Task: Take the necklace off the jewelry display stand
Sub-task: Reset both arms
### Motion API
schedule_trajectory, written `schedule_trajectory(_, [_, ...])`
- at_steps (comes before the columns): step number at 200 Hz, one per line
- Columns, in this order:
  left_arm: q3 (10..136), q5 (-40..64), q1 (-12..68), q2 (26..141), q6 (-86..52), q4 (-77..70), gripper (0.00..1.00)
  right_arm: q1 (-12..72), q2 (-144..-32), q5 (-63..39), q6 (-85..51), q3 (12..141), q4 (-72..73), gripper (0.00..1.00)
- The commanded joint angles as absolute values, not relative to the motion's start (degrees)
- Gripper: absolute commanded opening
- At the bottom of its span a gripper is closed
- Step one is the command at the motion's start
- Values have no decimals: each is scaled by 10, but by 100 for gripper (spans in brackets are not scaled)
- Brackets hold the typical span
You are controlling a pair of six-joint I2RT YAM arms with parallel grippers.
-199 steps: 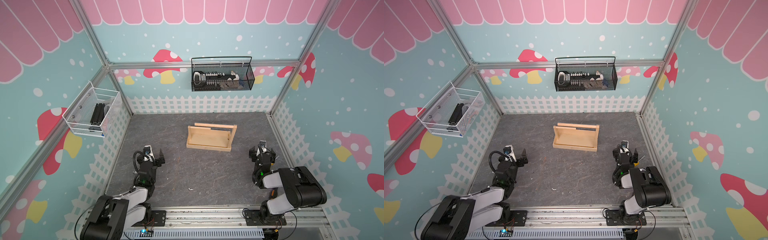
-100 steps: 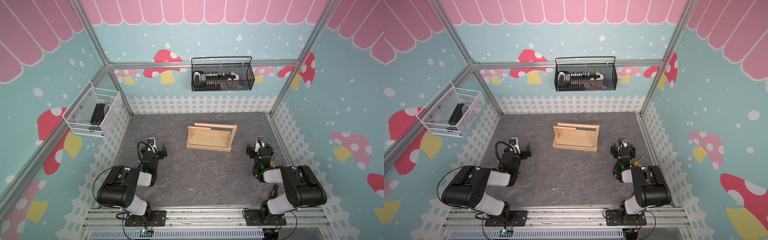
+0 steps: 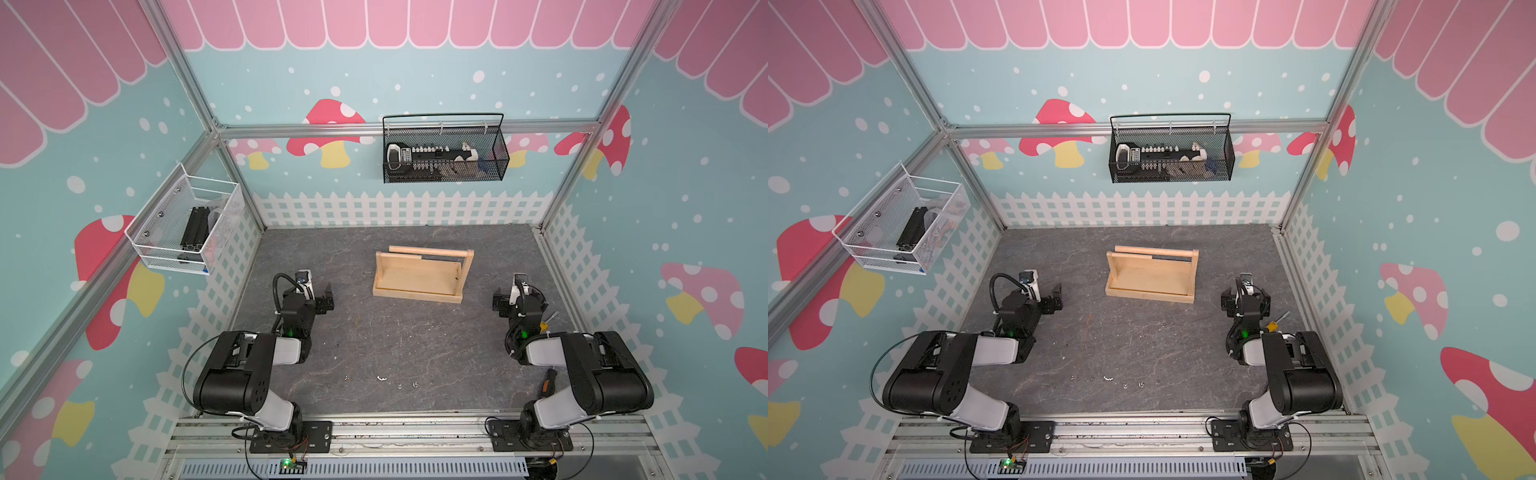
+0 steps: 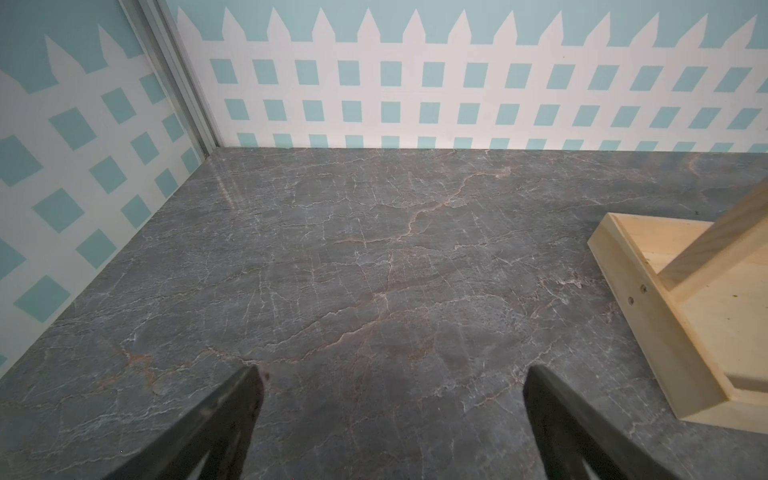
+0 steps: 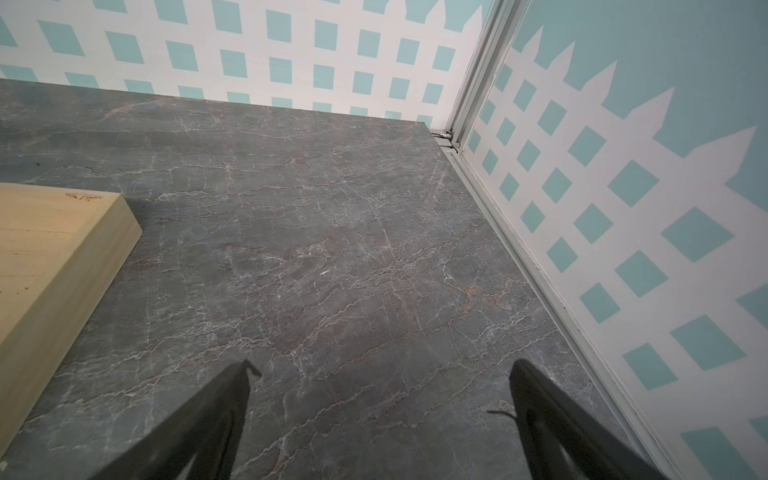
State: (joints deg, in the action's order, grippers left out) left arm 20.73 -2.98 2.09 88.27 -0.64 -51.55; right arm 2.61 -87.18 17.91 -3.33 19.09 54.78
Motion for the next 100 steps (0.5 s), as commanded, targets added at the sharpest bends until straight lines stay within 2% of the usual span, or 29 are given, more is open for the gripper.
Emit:
schedule_trajectory(1, [219,-25,18,875,0,-507,99,23,-869,173,-35,189,553,99])
schedule_trajectory(100, [217,-25,18,875,-1,-510,99,23,-870,173,-35,191,551,99])
